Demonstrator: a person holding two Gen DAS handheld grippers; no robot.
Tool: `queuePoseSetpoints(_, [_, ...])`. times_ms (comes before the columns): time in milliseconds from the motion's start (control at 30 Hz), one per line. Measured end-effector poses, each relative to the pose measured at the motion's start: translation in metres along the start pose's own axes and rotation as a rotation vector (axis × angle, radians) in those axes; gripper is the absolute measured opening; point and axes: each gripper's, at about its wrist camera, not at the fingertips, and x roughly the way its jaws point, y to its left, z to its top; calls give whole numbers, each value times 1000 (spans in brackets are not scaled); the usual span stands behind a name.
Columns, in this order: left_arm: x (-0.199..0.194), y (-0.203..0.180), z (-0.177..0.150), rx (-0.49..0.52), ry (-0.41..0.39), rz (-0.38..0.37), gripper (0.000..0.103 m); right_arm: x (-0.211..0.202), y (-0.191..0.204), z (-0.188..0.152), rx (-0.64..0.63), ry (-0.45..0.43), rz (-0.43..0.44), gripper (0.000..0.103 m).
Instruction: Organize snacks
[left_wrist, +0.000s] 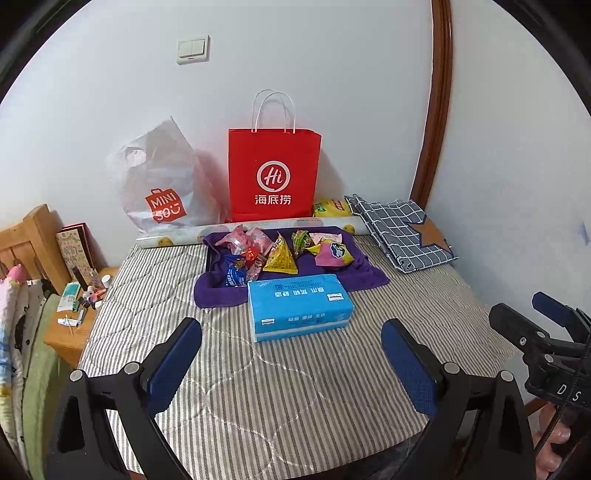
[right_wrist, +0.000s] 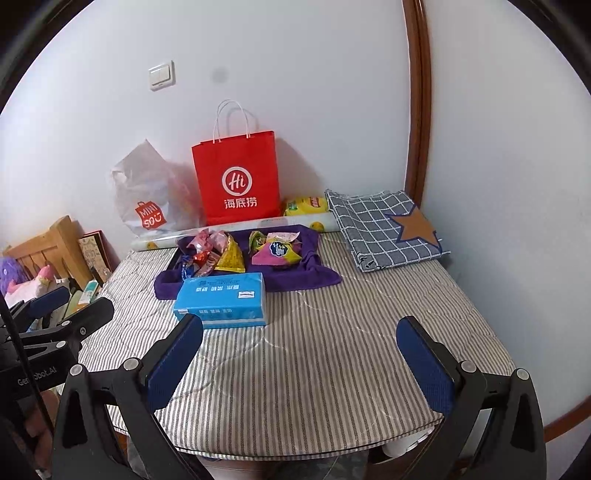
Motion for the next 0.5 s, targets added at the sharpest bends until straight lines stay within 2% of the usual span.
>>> queuePoseSetpoints(500, [-1, 0, 0, 0, 0, 3, 98, -5, 3, 2, -8, -12, 0, 103])
